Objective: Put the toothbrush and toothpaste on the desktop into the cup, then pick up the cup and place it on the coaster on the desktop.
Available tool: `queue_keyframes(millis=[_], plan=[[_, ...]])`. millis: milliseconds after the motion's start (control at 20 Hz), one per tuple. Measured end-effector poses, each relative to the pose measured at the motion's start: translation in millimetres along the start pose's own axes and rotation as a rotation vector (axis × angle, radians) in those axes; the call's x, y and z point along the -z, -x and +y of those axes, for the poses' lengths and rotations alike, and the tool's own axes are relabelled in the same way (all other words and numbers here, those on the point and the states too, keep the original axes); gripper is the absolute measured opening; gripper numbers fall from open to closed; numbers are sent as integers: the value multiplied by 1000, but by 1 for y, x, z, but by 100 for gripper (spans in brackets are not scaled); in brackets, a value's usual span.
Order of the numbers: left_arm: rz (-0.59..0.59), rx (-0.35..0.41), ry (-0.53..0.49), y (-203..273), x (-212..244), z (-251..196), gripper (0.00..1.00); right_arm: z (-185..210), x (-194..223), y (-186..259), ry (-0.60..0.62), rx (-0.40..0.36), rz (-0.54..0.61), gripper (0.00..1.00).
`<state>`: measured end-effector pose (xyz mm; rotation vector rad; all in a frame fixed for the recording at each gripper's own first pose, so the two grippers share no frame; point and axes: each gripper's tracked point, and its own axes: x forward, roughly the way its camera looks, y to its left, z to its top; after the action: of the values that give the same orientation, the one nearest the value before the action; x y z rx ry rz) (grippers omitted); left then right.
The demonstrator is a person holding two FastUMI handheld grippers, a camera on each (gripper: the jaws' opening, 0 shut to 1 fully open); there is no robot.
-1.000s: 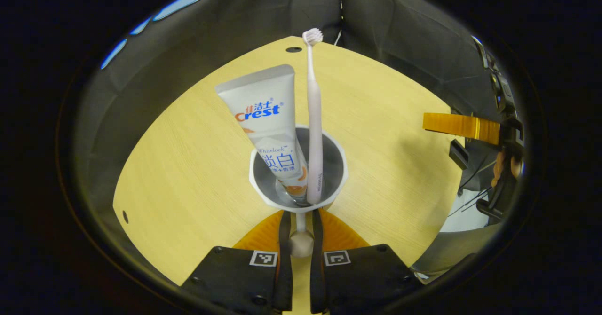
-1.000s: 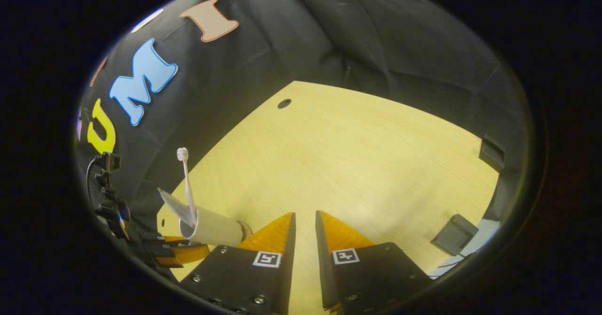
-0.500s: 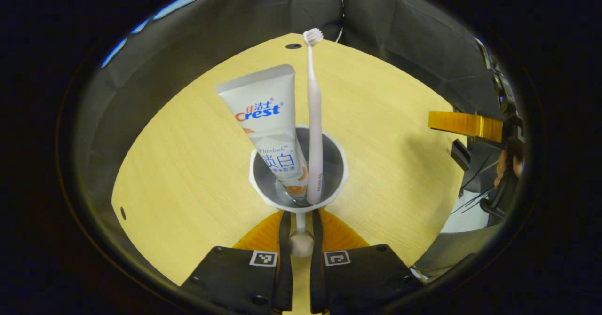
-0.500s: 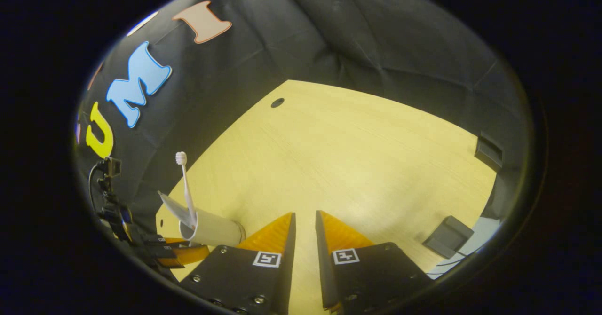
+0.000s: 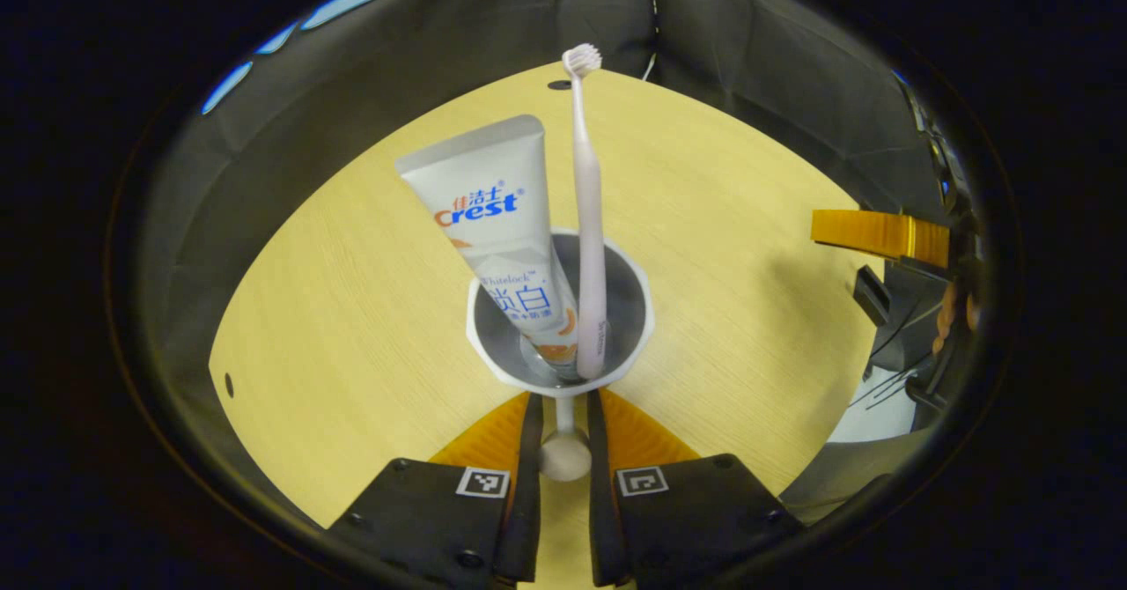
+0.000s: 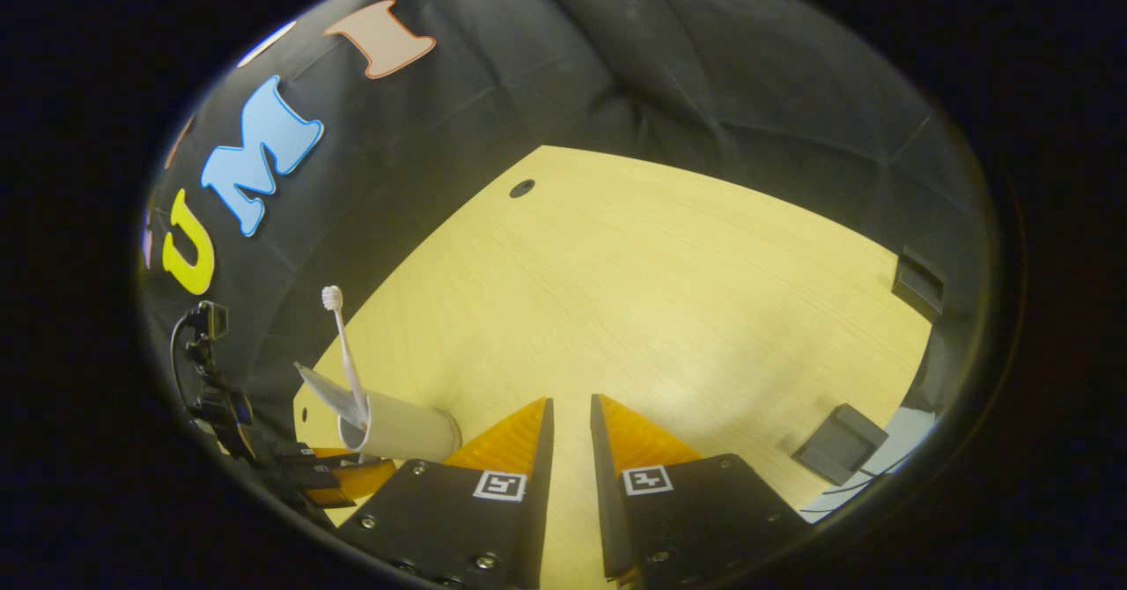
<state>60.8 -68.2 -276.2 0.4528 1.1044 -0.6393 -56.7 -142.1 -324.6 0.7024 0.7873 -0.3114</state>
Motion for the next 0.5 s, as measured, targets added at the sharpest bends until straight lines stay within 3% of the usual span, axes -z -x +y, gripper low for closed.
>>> queue_keyframes(millis=[300,400,500], plan=[[-29,-30,-7,9,-2,3,34,13,8,-3,43,-29,23,25],[-43,-42,6,16,2,5,40,20,9,-3,59,-40,26,25],[-59,-43,36,24,8,5,36,28,10,-2,107,-49,26,25]])
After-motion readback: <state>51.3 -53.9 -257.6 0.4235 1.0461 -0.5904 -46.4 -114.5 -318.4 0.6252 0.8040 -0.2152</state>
